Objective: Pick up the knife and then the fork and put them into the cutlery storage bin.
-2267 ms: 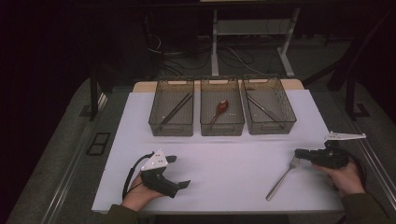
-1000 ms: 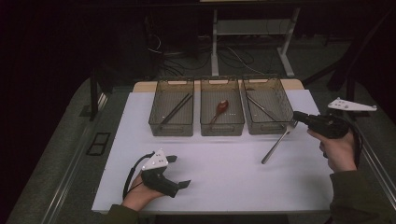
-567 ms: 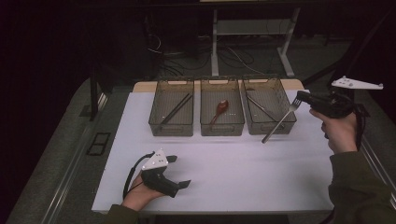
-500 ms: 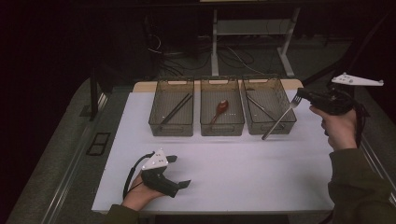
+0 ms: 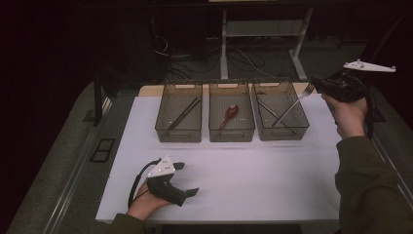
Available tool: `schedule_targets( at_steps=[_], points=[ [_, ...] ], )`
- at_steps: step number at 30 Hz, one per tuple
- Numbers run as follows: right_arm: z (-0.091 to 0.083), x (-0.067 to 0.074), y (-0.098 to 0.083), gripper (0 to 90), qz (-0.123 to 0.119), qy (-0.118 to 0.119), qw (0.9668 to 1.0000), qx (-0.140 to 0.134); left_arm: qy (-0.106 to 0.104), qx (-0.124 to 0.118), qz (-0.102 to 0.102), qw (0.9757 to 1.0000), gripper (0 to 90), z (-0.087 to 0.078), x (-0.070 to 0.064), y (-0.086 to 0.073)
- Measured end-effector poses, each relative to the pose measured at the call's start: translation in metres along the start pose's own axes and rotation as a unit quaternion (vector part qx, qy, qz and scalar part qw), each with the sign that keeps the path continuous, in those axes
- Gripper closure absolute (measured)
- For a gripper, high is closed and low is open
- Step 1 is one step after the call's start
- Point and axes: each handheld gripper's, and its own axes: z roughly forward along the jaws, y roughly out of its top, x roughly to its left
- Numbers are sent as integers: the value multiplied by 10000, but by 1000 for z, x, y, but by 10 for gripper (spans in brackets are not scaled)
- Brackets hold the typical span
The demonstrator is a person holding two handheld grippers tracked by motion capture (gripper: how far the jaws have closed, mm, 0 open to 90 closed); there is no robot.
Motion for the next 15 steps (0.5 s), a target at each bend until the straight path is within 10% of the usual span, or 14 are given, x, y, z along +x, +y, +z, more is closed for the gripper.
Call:
schedule_targets(
  at_steps=[15],
  points=[
    [41,-2,-5,884,-17,-263,9990,354,-10,1,20,10000,0,0,0,0]
  ],
)
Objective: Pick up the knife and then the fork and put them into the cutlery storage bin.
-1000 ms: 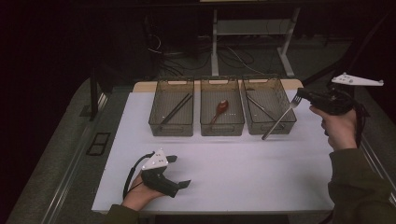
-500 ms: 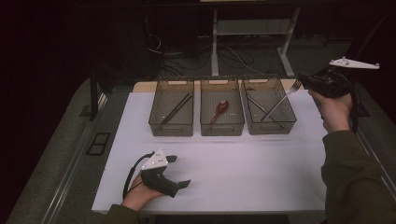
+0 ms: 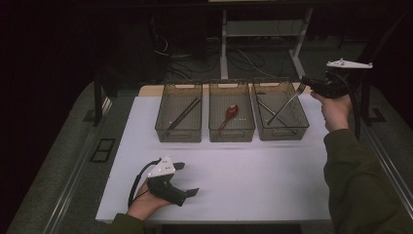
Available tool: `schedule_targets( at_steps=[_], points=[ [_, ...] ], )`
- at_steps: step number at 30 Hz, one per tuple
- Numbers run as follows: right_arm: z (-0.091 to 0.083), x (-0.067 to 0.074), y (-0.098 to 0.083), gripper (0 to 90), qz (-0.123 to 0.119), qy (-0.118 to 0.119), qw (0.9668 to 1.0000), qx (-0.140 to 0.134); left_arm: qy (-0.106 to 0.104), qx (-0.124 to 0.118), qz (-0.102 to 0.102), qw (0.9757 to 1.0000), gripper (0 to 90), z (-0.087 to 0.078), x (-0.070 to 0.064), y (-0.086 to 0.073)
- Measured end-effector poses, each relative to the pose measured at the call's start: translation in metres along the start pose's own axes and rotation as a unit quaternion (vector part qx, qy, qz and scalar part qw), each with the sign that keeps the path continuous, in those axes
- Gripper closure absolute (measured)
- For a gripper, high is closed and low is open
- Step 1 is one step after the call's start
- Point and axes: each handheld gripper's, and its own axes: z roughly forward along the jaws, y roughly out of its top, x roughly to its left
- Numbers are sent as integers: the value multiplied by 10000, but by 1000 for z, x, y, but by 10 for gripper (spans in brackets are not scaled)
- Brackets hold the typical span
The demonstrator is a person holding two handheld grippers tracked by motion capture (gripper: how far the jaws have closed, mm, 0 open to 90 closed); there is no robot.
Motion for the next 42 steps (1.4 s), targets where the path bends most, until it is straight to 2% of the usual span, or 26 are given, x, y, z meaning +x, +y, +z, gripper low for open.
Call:
schedule_targets(
  at_steps=[14,24,32,38,42],
  points=[
    [23,6,-15,883,-80,31,9993,359,-24,10,15,10000,0,0,0,0],
    [36,3,-35,883,9,43,9982,599,-28,37,5,10000,0,1,-1,0],
    [40,-1,-42,881,196,171,9975,664,-35,37,11,10000,0,1,-1,0],
    [44,-5,-45,864,208,50,9966,799,-37,42,11,10000,0,1,-1,0],
    [46,-10,-48,848,110,-74,9955,940,-36,28,12,10000,0,1,-1,0]
  ],
)
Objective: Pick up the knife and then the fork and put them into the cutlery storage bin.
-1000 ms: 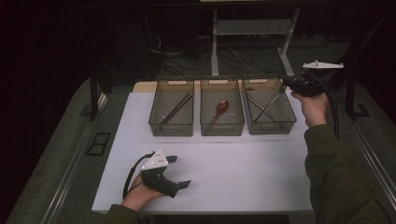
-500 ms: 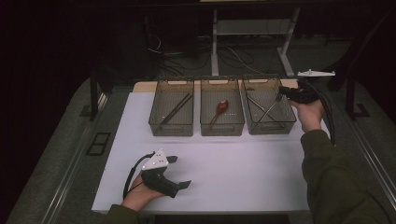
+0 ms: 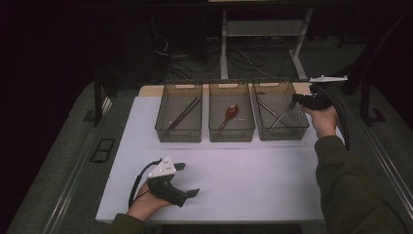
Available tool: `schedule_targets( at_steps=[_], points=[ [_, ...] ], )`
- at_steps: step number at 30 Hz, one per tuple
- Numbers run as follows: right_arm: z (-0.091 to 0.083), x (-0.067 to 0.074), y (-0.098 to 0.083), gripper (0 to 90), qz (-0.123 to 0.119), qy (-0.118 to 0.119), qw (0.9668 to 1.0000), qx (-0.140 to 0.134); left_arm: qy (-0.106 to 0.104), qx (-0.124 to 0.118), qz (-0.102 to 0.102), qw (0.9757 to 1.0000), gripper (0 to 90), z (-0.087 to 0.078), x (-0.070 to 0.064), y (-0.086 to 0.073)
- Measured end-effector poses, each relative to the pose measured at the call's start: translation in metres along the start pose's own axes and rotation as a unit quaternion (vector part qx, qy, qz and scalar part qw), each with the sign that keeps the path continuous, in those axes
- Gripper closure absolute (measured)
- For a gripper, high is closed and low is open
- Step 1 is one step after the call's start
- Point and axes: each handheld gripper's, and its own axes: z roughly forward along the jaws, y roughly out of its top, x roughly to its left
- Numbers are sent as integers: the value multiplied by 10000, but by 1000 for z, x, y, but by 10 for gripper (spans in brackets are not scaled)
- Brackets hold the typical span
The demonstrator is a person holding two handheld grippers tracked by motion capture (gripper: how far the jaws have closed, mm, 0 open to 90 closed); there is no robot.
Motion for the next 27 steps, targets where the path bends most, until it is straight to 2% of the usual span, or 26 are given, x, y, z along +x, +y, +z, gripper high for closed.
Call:
schedule_targets(
  at_steps=[6,7,9,14,23,27],
  points=[
    [3,-5,-6,803,-75,-160,9997,180,-6,16,0,10000,0,0,0,0],
    [4,-6,-7,772,-105,-162,9996,209,-5,16,-8,10000,0,0,0,0],
    [6,-7,-9,645,-151,-197,9993,263,-5,14,-5,10000,0,0,0,0],
    [5,-9,-10,542,-184,-318,9989,300,-7,19,-8,10000,0,0,0,0],
    [-3,-9,-9,444,-191,-214,9995,126,4,10,-13,10000,0,0,0,0],
    [-9,-7,-10,420,-180,-93,9998,49,9,27,-7,10000,0,0,0,0]
  ],
)
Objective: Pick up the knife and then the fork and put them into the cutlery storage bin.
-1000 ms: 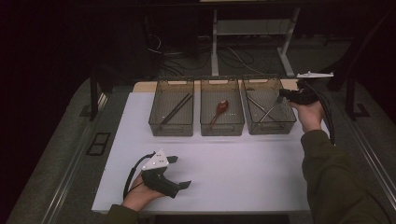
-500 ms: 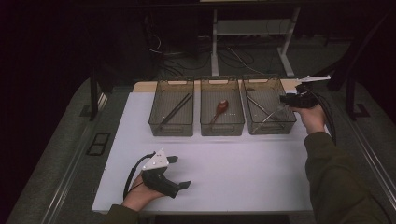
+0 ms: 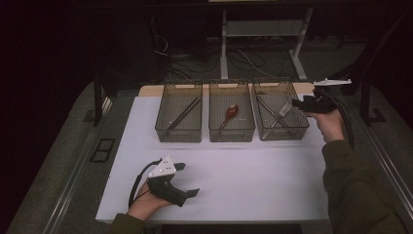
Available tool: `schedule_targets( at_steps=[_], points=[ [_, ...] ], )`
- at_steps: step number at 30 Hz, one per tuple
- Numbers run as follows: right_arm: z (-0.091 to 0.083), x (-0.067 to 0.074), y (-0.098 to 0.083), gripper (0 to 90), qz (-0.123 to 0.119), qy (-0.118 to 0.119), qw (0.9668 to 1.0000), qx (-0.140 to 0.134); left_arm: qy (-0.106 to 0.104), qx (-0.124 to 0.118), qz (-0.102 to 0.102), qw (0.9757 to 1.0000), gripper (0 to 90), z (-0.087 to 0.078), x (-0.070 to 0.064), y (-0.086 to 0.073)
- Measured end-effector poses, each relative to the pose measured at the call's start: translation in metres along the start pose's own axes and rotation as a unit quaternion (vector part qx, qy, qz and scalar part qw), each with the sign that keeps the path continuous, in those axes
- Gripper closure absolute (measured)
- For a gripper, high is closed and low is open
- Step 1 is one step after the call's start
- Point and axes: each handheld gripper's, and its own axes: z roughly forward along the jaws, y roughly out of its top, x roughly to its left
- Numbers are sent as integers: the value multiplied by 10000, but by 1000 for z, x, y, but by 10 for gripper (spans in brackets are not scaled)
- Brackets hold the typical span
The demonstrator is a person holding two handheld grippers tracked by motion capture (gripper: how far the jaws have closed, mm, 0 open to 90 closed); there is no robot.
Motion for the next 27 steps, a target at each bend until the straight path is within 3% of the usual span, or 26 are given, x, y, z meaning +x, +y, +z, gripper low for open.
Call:
schedule_targets(
  at_steps=[10,13,17,27],
  points=[
    [-14,4,-7,356,66,368,9991,-216,13,2,3,10000,0,0,0,0],
    [-17,7,-8,328,45,316,9993,-219,15,10,17,10000,0,1,0,1],
    [-21,13,-8,280,-50,72,9998,-170,23,7,9,10000,0,1,1,1],
    [-34,24,-13,237,-128,453,9982,-371,76,-19,-31,10000,0,2,4,2]
  ],
)
